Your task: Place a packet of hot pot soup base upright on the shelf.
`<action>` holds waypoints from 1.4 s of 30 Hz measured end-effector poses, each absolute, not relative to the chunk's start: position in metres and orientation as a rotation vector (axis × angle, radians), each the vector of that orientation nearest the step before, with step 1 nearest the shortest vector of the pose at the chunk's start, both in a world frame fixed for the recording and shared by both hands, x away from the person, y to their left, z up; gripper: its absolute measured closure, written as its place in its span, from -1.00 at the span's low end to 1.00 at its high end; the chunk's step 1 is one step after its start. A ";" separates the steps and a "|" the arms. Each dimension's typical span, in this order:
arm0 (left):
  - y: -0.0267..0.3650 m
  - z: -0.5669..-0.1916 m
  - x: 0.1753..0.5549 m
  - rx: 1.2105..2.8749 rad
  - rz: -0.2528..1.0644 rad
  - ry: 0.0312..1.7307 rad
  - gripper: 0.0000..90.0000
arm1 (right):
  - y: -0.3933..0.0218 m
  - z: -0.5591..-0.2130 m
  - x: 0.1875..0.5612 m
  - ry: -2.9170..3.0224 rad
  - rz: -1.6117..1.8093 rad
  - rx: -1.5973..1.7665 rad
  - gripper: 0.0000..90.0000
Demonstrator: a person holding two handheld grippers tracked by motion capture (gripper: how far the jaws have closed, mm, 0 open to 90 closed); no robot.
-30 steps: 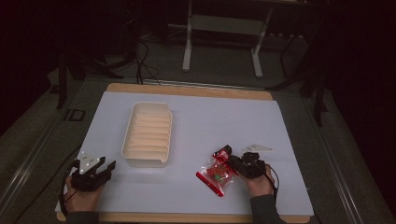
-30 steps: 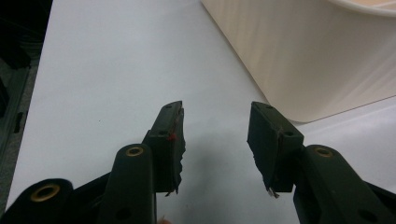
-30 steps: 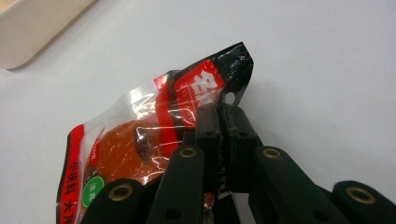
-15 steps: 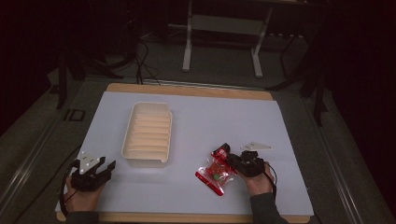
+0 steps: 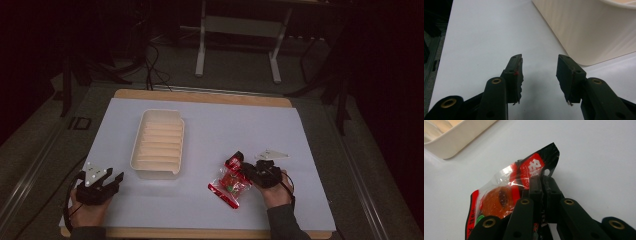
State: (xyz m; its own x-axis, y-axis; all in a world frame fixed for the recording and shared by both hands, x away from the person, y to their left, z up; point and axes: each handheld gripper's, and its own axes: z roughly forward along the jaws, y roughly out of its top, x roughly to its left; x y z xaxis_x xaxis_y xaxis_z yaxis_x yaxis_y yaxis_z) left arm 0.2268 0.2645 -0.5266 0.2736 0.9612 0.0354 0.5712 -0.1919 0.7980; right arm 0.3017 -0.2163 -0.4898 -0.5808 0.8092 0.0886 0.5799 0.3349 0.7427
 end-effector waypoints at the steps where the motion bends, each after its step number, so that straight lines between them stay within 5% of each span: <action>1: 0.265 -0.527 0.227 1.865 0.730 1.383 0.25 | -0.216 -0.490 0.302 2.307 1.096 1.242 0.93; 42: 0.266 -0.526 0.227 1.846 0.730 1.391 0.25 | -0.184 -0.448 0.317 2.337 1.105 1.027 0.94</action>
